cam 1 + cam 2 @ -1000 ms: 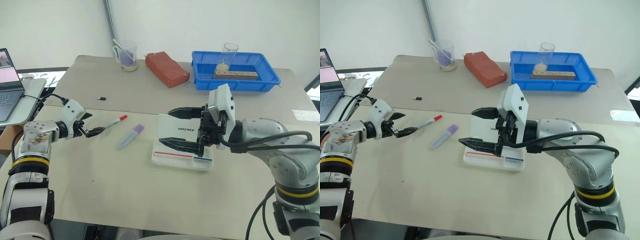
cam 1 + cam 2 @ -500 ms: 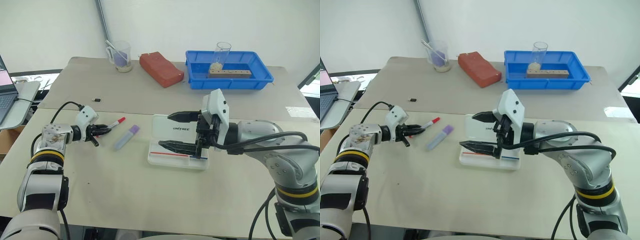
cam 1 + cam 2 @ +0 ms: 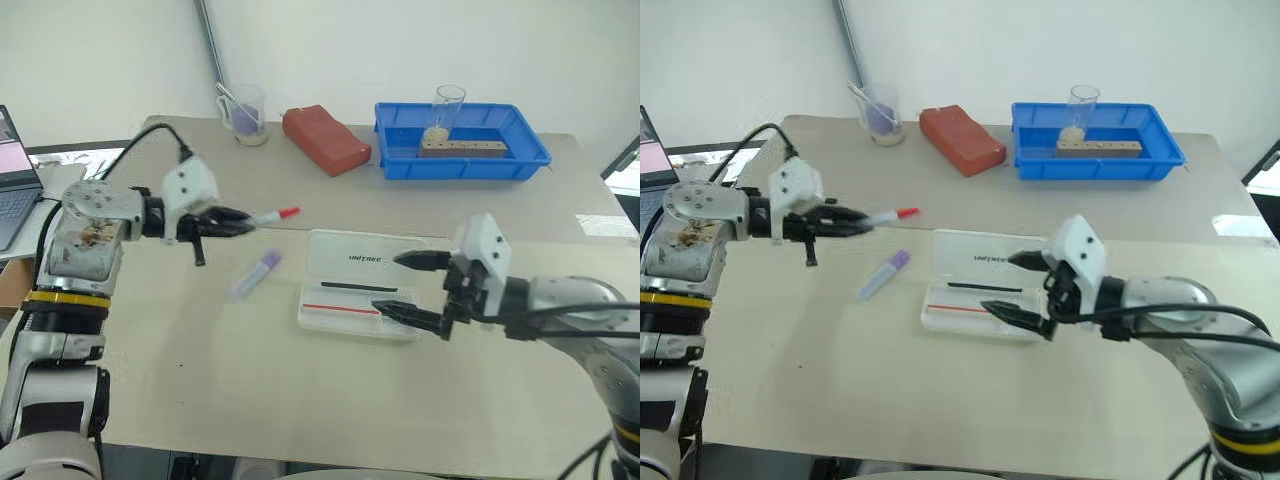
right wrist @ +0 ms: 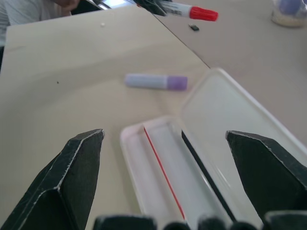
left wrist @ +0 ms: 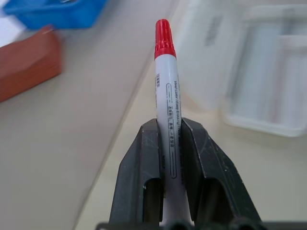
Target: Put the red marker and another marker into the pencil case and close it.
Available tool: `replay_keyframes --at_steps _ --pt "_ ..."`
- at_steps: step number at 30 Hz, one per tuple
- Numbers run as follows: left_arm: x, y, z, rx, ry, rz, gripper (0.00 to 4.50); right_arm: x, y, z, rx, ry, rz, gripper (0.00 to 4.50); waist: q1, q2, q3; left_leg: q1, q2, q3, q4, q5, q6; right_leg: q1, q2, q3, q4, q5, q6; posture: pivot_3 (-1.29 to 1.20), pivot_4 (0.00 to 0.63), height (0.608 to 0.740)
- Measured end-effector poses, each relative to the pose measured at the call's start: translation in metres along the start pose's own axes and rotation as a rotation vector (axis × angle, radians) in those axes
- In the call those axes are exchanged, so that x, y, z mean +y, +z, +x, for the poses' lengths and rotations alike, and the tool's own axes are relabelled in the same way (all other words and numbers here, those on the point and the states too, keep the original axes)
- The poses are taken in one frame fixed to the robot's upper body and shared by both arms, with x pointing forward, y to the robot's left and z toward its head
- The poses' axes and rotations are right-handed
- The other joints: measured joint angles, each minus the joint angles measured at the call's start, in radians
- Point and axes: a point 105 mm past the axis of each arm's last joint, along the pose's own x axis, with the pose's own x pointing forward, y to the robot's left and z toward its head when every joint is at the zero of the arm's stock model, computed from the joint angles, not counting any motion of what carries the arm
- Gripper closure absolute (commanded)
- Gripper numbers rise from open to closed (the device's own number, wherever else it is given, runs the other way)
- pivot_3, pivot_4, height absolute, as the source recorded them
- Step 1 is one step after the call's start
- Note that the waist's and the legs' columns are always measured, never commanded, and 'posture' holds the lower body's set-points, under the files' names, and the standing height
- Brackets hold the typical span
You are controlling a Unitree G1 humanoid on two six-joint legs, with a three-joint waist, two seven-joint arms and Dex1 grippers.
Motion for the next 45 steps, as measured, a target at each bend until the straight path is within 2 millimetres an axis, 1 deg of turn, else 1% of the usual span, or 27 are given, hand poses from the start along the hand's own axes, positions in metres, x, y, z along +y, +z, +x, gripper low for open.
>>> replay_keyframes --at_steps 2,5,8,10,13,16,18,22,24,26,32,34,35,38,41,43,45 --pt "-0.016 0.01 0.017 -0.009 -0.081 0.05 4.37 0.002 -0.002 -0.005 0.006 0.0 0.005 0.0 -0.001 0.0 0.0 0.0 0.0 -0.003 0.001 0.0 0.0 0.0 0.002 0.001 0.0 0.0 0.0 0.0 0.15 0.74" --pt "-0.027 0.022 0.043 -0.06 -0.117 0.093 4.37 0.002 0.002 -0.007 -0.004 -0.01 -0.004 0.0 -0.001 -0.001 0.0 0.0 0.0 -0.007 0.002 0.0 0.0 0.0 0.004 0.002 0.0 0.0 0.0 0.0 0.15 0.74" --pt "-0.04 0.03 0.072 -0.099 -0.151 0.114 4.37 0.002 0.002 -0.007 -0.008 -0.01 0.003 0.0 -0.001 -0.001 0.0 -0.001 -0.001 -0.009 0.004 0.0 0.0 0.001 0.005 0.003 0.0 0.0 0.0 0.0 0.15 0.74" --pt "-0.049 0.031 0.087 -0.108 -0.175 0.121 4.37 0.002 0.002 -0.007 -0.01 -0.015 0.004 0.0 -0.001 -0.001 0.001 -0.002 -0.002 -0.009 0.004 0.0 0.0 0.001 0.005 0.003 -0.001 0.0 0.0 0.0 0.15 0.74" --pt "-0.054 0.028 0.108 -0.113 -0.173 0.124 4.37 0.001 0.001 -0.006 -0.008 -0.026 0.01 0.0 0.0 -0.001 0.001 -0.002 -0.002 -0.012 0.005 0.0 0.0 0.001 0.005 0.003 0.0 0.0 0.0 0.0 0.15 0.74" --pt "-0.054 0.023 0.117 -0.106 -0.162 0.112 4.37 0.001 -0.001 -0.005 -0.005 -0.033 0.016 0.0 0.0 -0.001 0.001 -0.002 -0.003 -0.015 0.005 0.0 0.0 0.001 0.005 0.003 0.0 0.0 0.0 0.0 0.15 0.74" --pt "-0.053 0.016 0.12 -0.084 -0.154 0.106 4.37 0.002 -0.002 -0.004 -0.003 -0.031 0.021 0.0 -0.001 -0.001 0.0 -0.002 -0.004 -0.015 0.005 0.0 0.0 0.001 0.006 0.003 0.0 0.0 0.0 0.0 0.15 0.74" --pt "-0.053 -0.002 0.125 -0.034 -0.16 0.091 4.37 0.005 -0.011 -0.002 0.019 -0.023 0.05 0.0 0.001 -0.001 0.001 -0.002 -0.004 -0.016 0.005 0.0 0.0 0.001 0.005 0.003 0.0 0.0 0.0 0.0 0.15 0.74" --pt "-0.054 -0.008 0.126 -0.022 -0.171 0.104 4.37 0.004 -0.013 -0.003 0.027 -0.029 0.051 0.0 0.002 -0.001 0.001 -0.002 -0.004 -0.016 0.005 0.0 0.0 0.001 0.005 0.003 0.0 0.0 0.0 0.0 0.15 0.74" --pt "-0.056 -0.009 0.128 -0.025 -0.178 0.109 4.37 0.004 -0.014 -0.003 0.03 -0.031 0.05 0.0 0.004 -0.001 0.0 -0.003 -0.004 -0.016 0.005 0.0 0.0 0.001 0.005 0.003 0.0 0.0 0.0 0.0 0.15 0.74" --pt "-0.06 -0.003 0.133 -0.054 -0.191 0.136 4.37 0.004 -0.016 -0.002 0.026 -0.033 0.057 0.0 0.006 -0.001 0.0 -0.003 -0.004 -0.017 0.005 0.0 0.0 0.001 0.005 0.003 0.0 0.0 0.0 0.0 0.15 0.74" --pt "-0.061 -0.004 0.135 -0.051 -0.191 0.145 3.34 0.004 -0.016 -0.001 0.024 -0.034 0.058 0.0 0.006 -0.001 0.0 -0.003 -0.004 -0.017 0.005 0.0 0.0 0.001 0.006 0.003 0.0 0.0 0.0 0.0 0.15 0.74" --pt "-0.061 -0.005 0.136 -0.049 -0.19 0.147 2.96 0.003 -0.016 -0.001 0.023 -0.035 0.058 0.0 0.006 -0.001 0.0 -0.003 -0.005 -0.017 0.005 0.0 0.0 0.001 0.006 0.003 0.0 0.0 0.0 0.0 0.15 0.74" --pt "-0.06 -0.005 0.137 -0.054 -0.183 0.159 1.54 0.003 -0.015 0.0 0.02 -0.034 0.055 0.0 0.007 0.0 0.0 -0.003 -0.005 -0.017 0.005 0.0 0.0 0.001 0.006 0.003 0.0 0.0 0.0 0.0 0.15 0.74" --pt "-0.059 -0.004 0.137 -0.058 -0.175 0.157 0.03 0.003 -0.014 0.0 0.017 -0.034 0.055 0.0 0.007 0.0 0.0 -0.003 -0.005 -0.017 0.005 0.0 0.0 0.001 0.006 0.003 0.0 0.0 0.0 0.0 0.15 0.74" --pt "-0.053 0.002 0.129 -0.073 -0.15 0.153 0.03 0.003 -0.014 0.0 0.016 -0.03 0.055 0.0 0.006 -0.001 0.001 -0.004 -0.004 -0.018 0.005 0.0 0.0 0.0 0.006 0.002 0.0 0.0 0.0 0.0 0.15 0.74" --pt "-0.038 0.013 0.109 -0.088 -0.097 0.144 0.03 0.004 -0.014 0.0 0.017 -0.024 0.054 0.0 0.004 0.0 0.0 -0.004 -0.004 -0.018 0.005 0.0 0.0 0.0 0.006 0.002 0.001 0.0 0.0 0.0 0.15 0.74"
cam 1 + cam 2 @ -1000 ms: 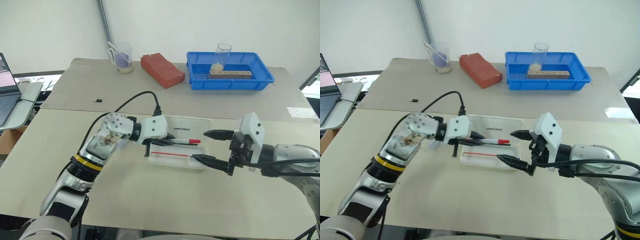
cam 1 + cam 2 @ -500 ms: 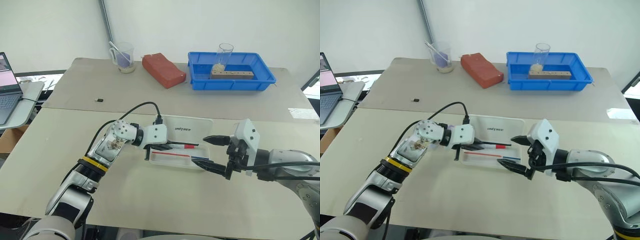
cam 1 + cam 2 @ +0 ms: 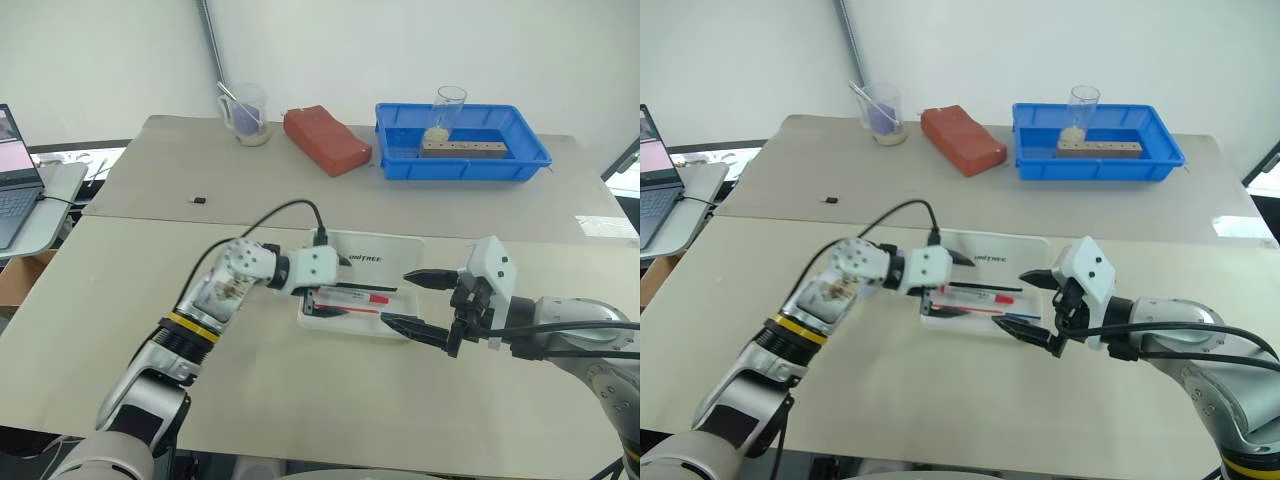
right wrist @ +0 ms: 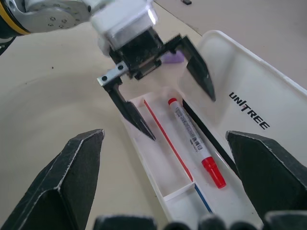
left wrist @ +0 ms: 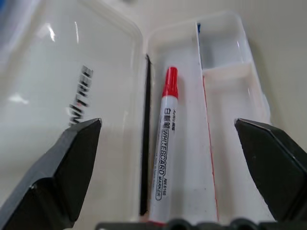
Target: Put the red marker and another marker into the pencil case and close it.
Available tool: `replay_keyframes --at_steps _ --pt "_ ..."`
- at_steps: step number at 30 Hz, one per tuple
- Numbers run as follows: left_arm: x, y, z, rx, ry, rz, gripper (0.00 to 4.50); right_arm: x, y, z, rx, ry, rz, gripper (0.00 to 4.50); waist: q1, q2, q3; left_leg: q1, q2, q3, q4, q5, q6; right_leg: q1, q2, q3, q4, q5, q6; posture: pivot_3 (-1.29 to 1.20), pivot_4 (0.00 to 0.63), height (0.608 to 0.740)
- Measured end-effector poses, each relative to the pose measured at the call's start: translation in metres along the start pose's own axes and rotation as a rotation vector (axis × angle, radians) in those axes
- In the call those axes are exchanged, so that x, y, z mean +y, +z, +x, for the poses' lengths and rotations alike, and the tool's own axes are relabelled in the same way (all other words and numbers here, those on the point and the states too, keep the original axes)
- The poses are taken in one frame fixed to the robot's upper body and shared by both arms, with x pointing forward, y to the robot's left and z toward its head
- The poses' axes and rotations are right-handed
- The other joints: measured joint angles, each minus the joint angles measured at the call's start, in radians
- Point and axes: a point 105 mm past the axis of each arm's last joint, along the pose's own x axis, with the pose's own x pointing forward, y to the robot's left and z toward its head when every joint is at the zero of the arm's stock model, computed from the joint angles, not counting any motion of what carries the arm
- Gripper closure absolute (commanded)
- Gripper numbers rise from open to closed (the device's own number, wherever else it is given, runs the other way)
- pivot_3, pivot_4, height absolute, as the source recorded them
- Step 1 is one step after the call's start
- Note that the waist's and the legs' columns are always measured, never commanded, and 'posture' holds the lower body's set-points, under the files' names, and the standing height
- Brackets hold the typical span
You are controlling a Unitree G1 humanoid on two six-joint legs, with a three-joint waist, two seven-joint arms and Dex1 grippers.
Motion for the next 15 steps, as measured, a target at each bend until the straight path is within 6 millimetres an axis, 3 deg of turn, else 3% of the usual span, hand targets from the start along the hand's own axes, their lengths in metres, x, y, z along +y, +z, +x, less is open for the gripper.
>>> replay_keyframes --at_steps 3,5,9,12,15 --pt "0.024 0.015 -0.045 0.003 0.094 -0.028 0.03 -0.001 0.0 -0.001 0.004 0.013 -0.001 0.0 -0.008 0.001 0.0 0.001 0.0 -0.001 -0.001 0.0 0.0 0.001 0.001 0.0 0.0 0.0 0.0 0.0 0.15 0.74" --pt "0.028 0.016 -0.067 0.025 0.121 -0.077 0.03 -0.002 0.005 0.001 -0.006 0.026 -0.01 0.0 -0.013 0.002 -0.001 0.002 0.0 -0.001 -0.001 0.0 0.0 0.001 0.001 0.0 0.0 0.0 0.0 0.0 0.15 0.74" --pt "0.017 -0.029 -0.109 0.173 0.222 -0.242 0.03 0.006 0.024 0.01 -0.067 0.106 -0.051 0.0 -0.027 0.002 -0.001 0.006 0.0 -0.002 -0.004 0.0 0.0 0.001 0.001 0.001 0.0 -0.001 -0.001 0.0 0.15 0.74" --pt "0.006 -0.053 -0.119 0.216 0.301 -0.342 0.03 0.013 0.034 0.018 -0.099 0.167 -0.067 0.0 -0.015 0.0 0.0 0.005 0.001 -0.003 -0.004 0.0 0.0 0.0 0.001 -0.001 0.0 -0.001 -0.001 0.0 0.15 0.74" --pt "-0.007 -0.068 -0.111 0.207 0.396 -0.412 0.03 0.024 0.044 0.025 -0.126 0.25 -0.09 0.0 -0.003 0.0 0.0 0.005 0.0 -0.002 -0.003 0.0 0.0 0.0 -0.001 -0.001 -0.001 -0.001 -0.001 0.0 0.15 0.74"
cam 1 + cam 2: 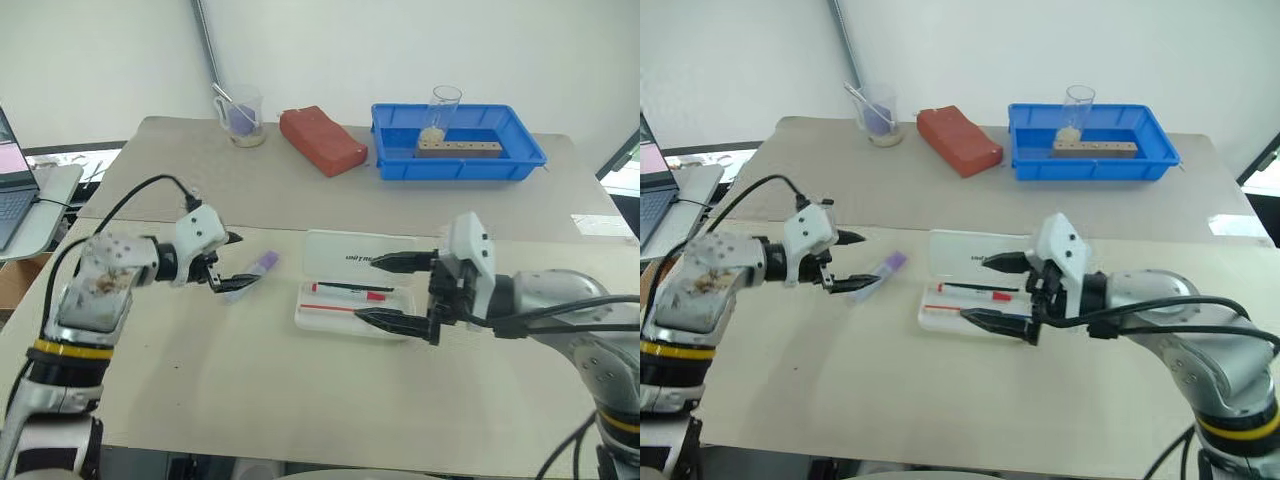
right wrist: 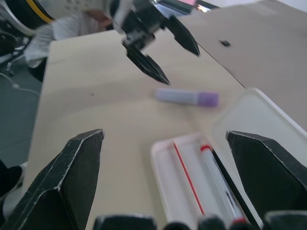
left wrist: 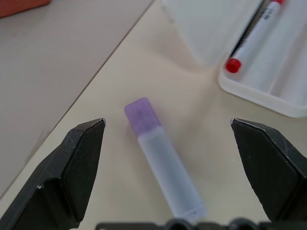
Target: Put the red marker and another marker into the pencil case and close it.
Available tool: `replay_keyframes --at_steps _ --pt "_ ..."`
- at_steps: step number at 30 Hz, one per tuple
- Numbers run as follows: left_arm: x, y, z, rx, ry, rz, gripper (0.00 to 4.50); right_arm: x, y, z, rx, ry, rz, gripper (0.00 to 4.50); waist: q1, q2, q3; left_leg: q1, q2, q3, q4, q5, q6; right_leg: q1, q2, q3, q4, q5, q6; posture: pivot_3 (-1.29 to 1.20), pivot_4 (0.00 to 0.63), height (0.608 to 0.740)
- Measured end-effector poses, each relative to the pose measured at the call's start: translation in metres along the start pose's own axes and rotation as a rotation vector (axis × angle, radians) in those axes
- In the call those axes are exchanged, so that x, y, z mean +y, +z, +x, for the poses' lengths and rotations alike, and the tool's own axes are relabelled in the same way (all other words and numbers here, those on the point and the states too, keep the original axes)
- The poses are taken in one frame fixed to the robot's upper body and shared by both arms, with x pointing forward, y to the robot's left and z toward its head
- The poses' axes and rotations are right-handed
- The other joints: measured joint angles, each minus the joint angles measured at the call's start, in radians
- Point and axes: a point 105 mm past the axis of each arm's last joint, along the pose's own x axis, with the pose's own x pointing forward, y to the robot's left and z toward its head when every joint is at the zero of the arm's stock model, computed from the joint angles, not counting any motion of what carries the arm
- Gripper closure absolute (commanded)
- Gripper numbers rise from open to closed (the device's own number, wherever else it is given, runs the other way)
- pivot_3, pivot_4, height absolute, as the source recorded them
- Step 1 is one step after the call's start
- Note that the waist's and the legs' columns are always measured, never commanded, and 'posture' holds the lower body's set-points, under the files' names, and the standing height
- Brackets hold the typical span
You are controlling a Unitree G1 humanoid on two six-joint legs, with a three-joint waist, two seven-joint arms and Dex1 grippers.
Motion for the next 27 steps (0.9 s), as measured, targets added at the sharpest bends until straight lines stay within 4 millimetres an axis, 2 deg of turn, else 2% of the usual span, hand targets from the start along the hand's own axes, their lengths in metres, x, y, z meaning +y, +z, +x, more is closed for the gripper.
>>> replay_keyframes --at_steps 4,9,12,18,23,27 --pt "-0.013 -0.029 0.013 0.022 0.081 -0.102 0.03 0.007 -0.003 0.007 0.018 0.064 0.001 0.0 0.009 -0.002 0.0 0.0 0.0 0.0 0.001 0.0 0.0 0.0 0.0 -0.001 0.001 0.0 -0.001 0.0 0.15 0.74" --pt "-0.003 -0.053 0.017 0.071 0.175 -0.138 0.03 0.006 -0.005 0.008 0.03 0.07 -0.001 0.0 0.006 -0.002 0.0 0.0 0.0 0.0 0.0 0.0 0.0 0.001 0.0 0.0 0.001 0.001 -0.002 0.0 0.15 0.74" --pt "-0.004 -0.054 0.02 0.046 0.158 -0.169 0.85 0.004 -0.006 0.008 0.034 0.061 0.003 0.0 0.006 -0.001 -0.001 0.0 0.0 0.0 -0.001 0.0 0.0 0.001 0.0 0.0 0.001 0.0 -0.002 0.0 0.15 0.74" --pt "-0.014 -0.054 0.025 0.02 0.081 -0.216 3.58 0.003 -0.006 0.008 0.034 0.059 0.003 0.0 0.007 -0.001 -0.001 0.001 0.0 0.0 -0.001 0.0 0.0 0.0 0.0 0.0 0.001 0.0 -0.002 0.0 0.15 0.74" --pt "-0.007 -0.047 0.024 0.034 0.068 -0.167 3.56 0.0 -0.007 0.003 0.04 0.033 0.002 0.0 0.007 -0.002 -0.001 -0.001 0.0 0.0 -0.001 0.0 0.0 0.0 0.0 0.0 0.001 0.0 -0.003 0.0 0.15 0.74" --pt "0.001 -0.022 0.013 0.018 0.008 -0.002 3.56 -0.003 -0.013 -0.007 0.06 -0.012 0.024 0.0 0.006 -0.002 -0.001 -0.002 0.0 0.0 -0.002 0.0 0.0 0.0 0.0 0.0 0.001 0.0 -0.003 0.0 0.15 0.74"
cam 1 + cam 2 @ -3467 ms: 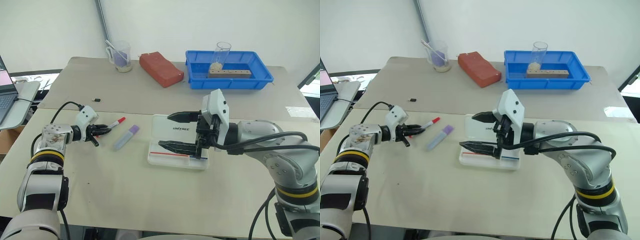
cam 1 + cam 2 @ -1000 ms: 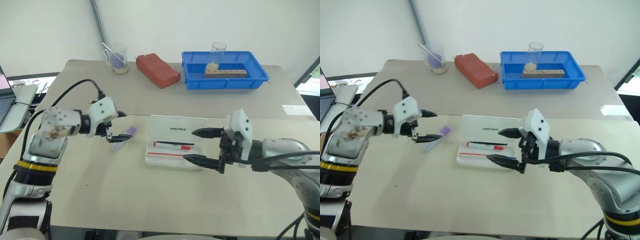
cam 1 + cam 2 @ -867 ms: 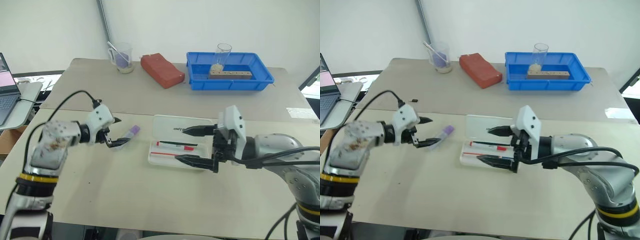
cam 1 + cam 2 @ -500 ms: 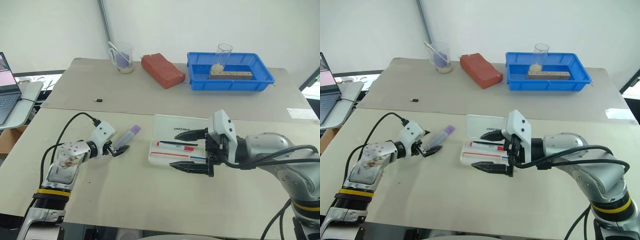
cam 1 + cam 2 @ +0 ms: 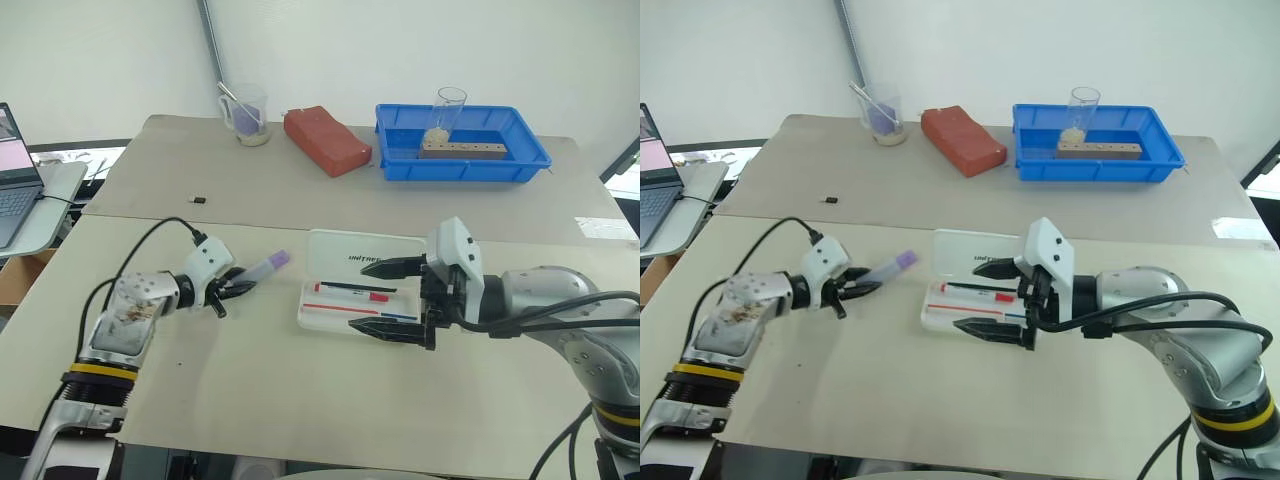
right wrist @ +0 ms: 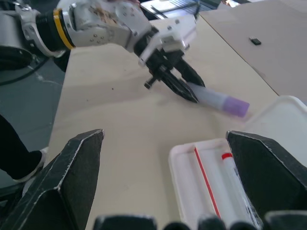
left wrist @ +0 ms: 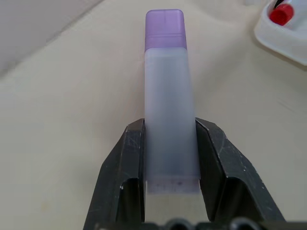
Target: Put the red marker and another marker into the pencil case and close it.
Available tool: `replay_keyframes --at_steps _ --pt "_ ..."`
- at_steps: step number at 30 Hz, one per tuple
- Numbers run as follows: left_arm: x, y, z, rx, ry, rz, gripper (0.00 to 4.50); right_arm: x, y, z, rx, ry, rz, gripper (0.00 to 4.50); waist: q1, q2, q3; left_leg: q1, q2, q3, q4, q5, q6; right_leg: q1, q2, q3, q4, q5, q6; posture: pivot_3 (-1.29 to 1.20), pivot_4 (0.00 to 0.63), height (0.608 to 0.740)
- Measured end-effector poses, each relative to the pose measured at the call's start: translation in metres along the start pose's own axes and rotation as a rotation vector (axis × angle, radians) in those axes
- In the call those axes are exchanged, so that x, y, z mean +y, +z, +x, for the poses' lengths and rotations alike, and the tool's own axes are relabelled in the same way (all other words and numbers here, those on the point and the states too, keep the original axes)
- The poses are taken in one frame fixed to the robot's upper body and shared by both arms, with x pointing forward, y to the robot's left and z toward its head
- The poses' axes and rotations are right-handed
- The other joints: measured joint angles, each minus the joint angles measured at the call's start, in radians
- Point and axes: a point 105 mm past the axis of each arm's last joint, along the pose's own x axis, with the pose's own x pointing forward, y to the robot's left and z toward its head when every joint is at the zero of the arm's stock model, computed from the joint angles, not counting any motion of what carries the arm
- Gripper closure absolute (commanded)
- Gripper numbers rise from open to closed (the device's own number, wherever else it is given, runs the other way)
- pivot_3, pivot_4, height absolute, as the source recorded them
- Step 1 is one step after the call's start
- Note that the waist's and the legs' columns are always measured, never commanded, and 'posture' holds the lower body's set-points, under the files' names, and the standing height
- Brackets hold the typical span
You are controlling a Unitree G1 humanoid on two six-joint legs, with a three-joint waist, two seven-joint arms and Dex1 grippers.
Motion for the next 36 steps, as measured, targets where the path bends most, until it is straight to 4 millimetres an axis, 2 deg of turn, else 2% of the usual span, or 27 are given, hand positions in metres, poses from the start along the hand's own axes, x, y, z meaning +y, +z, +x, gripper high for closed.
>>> replay_keyframes --at_steps 5,7,11,15,26,36 --pt "-0.019 0.088 -0.01 -0.153 -0.254 0.298 3.56 -0.003 -0.031 -0.029 0.112 -0.098 0.072 0.0 0.009 0.001 -0.001 -0.003 0.0 0.0 0.004 0.0 0.0 0.001 0.0 -0.001 -0.001 0.0 0.0 0.0 0.15 0.74" --pt "-0.032 0.1 -0.003 -0.19 -0.327 0.354 3.56 -0.003 -0.033 -0.033 0.111 -0.113 0.07 0.0 0.001 0.003 -0.002 -0.003 -0.001 0.0 0.004 0.0 0.0 0.003 0.0 0.0 -0.002 -0.001 0.001 0.0 0.15 0.74" --pt "-0.068 0.097 0.023 -0.217 -0.482 0.375 3.56 -0.004 -0.04 -0.035 0.123 -0.132 0.072 0.0 -0.011 0.006 -0.004 -0.004 -0.001 -0.005 0.004 0.0 0.0 0.001 0.004 0.001 0.0 -0.001 0.001 0.0 0.15 0.74" --pt "-0.085 0.081 0.033 -0.173 -0.572 0.427 3.56 -0.004 -0.042 -0.038 0.124 -0.151 0.075 0.0 -0.017 0.007 -0.004 -0.004 -0.002 -0.008 0.004 0.0 0.0 0.001 0.006 0.001 0.0 -0.001 0.001 0.0 0.15 0.74" --pt "-0.087 0.051 0.045 -0.123 -0.575 0.411 3.56 -0.005 -0.038 -0.041 0.115 -0.195 0.057 0.0 -0.008 0.006 -0.004 -0.005 -0.002 -0.008 0.007 0.0 0.0 0.002 0.005 0.001 0.0 -0.001 0.001 0.0 0.15 0.74" --pt "-0.088 0.049 0.052 -0.122 -0.561 0.4 3.56 -0.007 -0.037 -0.042 0.116 -0.2 0.052 0.0 -0.005 0.007 -0.004 -0.005 -0.002 -0.008 0.007 0.0 0.0 0.002 0.005 0.001 0.0 -0.001 0.001 0.0 0.15 0.74"
